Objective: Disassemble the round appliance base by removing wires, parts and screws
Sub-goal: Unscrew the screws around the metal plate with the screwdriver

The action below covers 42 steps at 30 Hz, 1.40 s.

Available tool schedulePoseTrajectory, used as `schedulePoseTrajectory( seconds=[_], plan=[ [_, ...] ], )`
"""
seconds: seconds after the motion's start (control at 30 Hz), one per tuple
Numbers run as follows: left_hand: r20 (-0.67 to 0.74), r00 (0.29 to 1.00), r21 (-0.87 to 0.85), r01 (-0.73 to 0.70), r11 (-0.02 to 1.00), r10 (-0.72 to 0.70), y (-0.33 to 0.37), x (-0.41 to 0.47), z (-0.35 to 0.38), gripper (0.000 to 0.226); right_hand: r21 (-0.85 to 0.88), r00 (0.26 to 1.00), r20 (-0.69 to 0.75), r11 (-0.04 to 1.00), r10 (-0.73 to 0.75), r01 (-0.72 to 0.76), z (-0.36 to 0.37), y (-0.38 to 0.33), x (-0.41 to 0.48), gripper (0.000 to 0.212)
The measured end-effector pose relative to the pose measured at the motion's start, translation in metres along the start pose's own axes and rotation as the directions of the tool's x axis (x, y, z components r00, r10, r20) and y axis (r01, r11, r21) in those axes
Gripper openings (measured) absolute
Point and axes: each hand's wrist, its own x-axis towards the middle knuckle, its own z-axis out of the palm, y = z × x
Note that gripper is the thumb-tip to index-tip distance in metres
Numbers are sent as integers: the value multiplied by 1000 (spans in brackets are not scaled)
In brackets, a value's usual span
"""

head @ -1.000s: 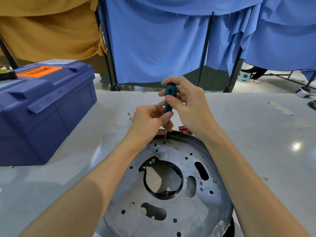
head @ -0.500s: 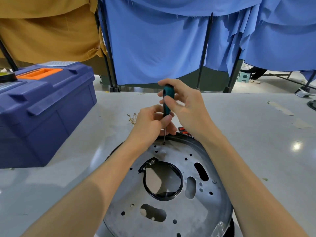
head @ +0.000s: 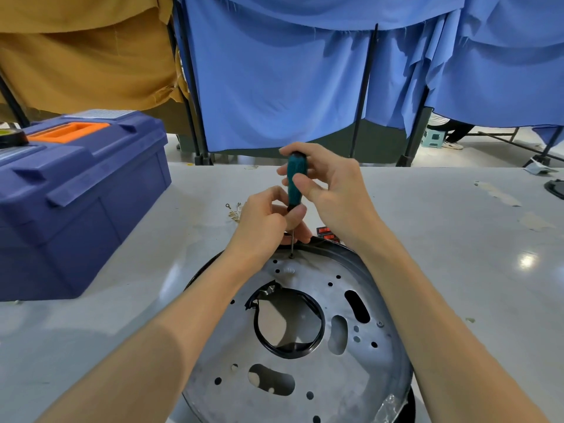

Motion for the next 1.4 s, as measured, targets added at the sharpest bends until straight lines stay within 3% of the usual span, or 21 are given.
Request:
schedulePoseTrajectory(
  seconds=[0.1,0.2,0.33,0.43,0.53,0.7,0.83,0.97,1.13,1.27,1.4],
  plan=[
    [-16,999,7,-27,1000,27,0,-1,-1,19,-43,1000,-9,999,-12,12,3,0,-1,29],
    [-17,999,-8,-31,999,31,0,-2,-2,24,-60,999,-46,998,-23,20,0,1,0,40],
    [24,999,-9,-27,1000,27,0,-2,-1,14,-56,999,-47,998,-12,10,-4,2,2,40],
    [-17,999,31,-33,999,34,-2,-1,0,13,-23,1000,-12,1000,-14,14,0,3,1,33],
    [-56,997,59,-47,997,50,-3,-1,2,7,-97,1000,-18,995,-12,10,3,5,0,37],
    [-86,995,43,-43,998,47,-2,-1,0,23,-105,999,-41,994,-22,18,-2,3,2,48],
    [-34,994,95,-102,990,105,-1,-3,1,13,-84,999,-33,996,-16,13,-5,3,2,40],
    [-93,989,127,-104,986,117,-3,-3,3,4,-47,1000,-11,999,-7,7,-2,2,1,32],
    [-139,982,146,-109,983,130,-3,-3,4,18,-49,998,-50,998,-29,27,1,-1,0,30],
    [-73,992,89,-98,991,105,-4,-3,1,8,-76,998,-60,997,-16,11,-3,0,2,46],
    [-65,993,110,-93,990,101,-5,-3,2,10,-38,1000,-17,999,-9,9,-3,1,1,40]
  ],
)
